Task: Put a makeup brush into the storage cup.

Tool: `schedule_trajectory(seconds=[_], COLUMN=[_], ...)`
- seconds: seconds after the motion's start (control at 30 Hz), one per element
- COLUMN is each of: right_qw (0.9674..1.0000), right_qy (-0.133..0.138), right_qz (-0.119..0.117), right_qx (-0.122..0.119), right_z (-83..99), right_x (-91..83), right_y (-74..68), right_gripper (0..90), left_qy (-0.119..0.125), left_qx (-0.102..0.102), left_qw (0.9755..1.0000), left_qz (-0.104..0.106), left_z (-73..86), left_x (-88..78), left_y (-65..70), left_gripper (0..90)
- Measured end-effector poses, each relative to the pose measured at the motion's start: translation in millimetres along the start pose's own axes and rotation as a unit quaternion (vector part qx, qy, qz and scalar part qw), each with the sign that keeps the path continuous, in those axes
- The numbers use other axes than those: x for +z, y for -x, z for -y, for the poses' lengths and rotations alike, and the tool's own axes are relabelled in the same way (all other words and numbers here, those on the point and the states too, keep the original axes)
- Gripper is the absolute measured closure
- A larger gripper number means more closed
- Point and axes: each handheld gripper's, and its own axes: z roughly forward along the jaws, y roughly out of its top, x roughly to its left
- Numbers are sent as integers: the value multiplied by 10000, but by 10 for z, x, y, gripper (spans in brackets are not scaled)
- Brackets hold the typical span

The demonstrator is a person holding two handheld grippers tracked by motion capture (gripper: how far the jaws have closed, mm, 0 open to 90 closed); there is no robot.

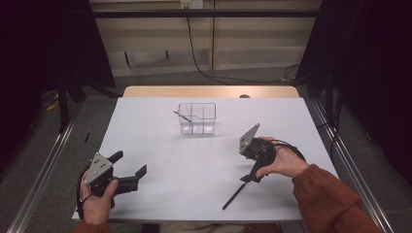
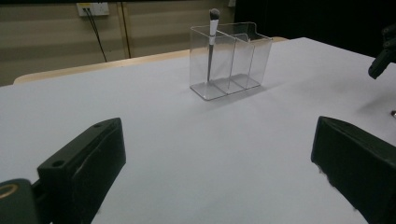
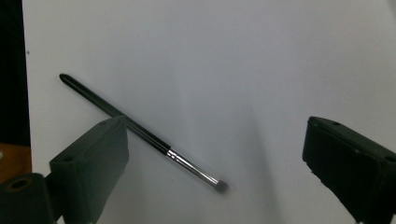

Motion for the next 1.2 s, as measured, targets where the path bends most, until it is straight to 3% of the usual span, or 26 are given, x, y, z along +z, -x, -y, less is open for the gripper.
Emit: schedule_trajectory(seconds=[0.13, 0.23, 0.4, 0.53, 0.63, 0.97, 1.2], right_qw=[9991, 9988, 9966, 9947, 9939, 9890, 9887], right_qy=[-388, -457, -674, -842, -948, -1212, -1186], right_qz=[-170, -128, -261, -396, -307, -368, -202], right_qx=[-5, -150, -398, -435, -477, -763, -895], right_z=[-13, -28, -50, -22, -8, -8, 19], right_x=[50, 102, 158, 197, 216, 361, 369], right_y=[-3, -7, -19, -10, -17, -62, -113], right_gripper=[72, 36, 116, 205, 224, 289, 296], left_qy=[-16, -21, -35, -30, 13, -19, -54], left_qx=[18, 30, 72, 49, 0, 44, 67], left_qw=[10000, 10000, 10000, 10000, 10000, 10000, 9999], left_qz=[-15, -22, -2, -20, -76, -61, -69], left_z=[-1, 1, 2, 5, 7, 10, 12], left_x=[-4, 2, 3, 0, 1, 1, 4], left_y=[10, 7, 4, 0, -6, -13, -9], left_gripper=[32, 32, 32, 32, 31, 31, 30])
